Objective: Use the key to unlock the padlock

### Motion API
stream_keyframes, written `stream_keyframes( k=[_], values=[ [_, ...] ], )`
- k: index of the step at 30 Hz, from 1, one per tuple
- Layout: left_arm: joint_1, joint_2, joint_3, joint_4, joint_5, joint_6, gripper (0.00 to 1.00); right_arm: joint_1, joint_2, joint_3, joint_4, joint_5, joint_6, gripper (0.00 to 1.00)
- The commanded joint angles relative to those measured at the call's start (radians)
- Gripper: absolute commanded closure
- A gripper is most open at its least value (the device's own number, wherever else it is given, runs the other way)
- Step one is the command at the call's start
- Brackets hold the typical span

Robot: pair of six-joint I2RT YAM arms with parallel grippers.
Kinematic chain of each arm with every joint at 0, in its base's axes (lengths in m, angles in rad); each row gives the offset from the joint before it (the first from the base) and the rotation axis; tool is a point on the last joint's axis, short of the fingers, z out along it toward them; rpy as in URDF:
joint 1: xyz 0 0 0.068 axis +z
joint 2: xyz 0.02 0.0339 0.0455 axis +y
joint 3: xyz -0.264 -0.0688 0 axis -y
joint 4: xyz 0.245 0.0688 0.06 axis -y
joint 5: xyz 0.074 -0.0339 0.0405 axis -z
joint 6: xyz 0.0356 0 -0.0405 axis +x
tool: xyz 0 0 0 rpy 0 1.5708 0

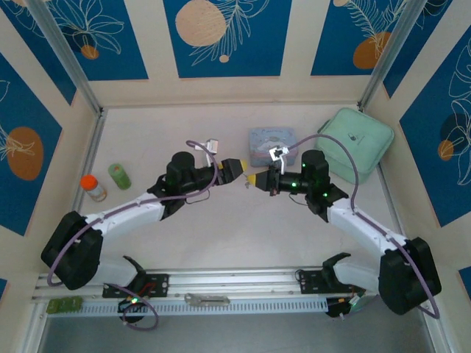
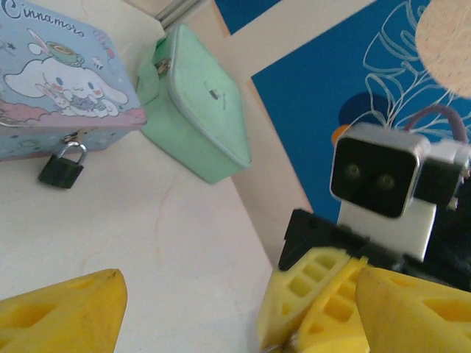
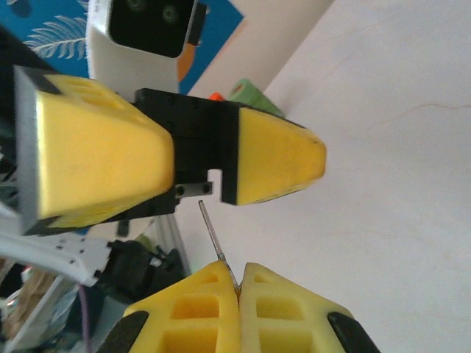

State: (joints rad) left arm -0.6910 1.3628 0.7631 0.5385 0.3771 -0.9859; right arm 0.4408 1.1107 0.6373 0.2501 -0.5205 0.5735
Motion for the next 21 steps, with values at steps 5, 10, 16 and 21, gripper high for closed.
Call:
stream_keyframes(
  k=[5,10,16,21],
  values=[
    [-0.04,0.039,0.028,-0.053,-0.168,-0.266,0.31,0.167,-0.122,-0.001,-0.14,0.624,-0.343,1.0],
    [-0.066,0.043,0.079,-0.108,-0.19,-0.304,0.35,0.245,-0.059,0.036,-0.145,0.766,-0.518,1.0],
    [-0.074,0.003,0.075,-0.149,-0.237,-0.309,0.37,0.308,-0.029,0.027,-0.073,0.861,-0.622,1.0],
    [-0.078,0.006,0.064,-0.139,-0.233,-0.328,0.41,0.347,-0.012,0.017,-0.014,0.919,-0.67,1.0]
  ],
)
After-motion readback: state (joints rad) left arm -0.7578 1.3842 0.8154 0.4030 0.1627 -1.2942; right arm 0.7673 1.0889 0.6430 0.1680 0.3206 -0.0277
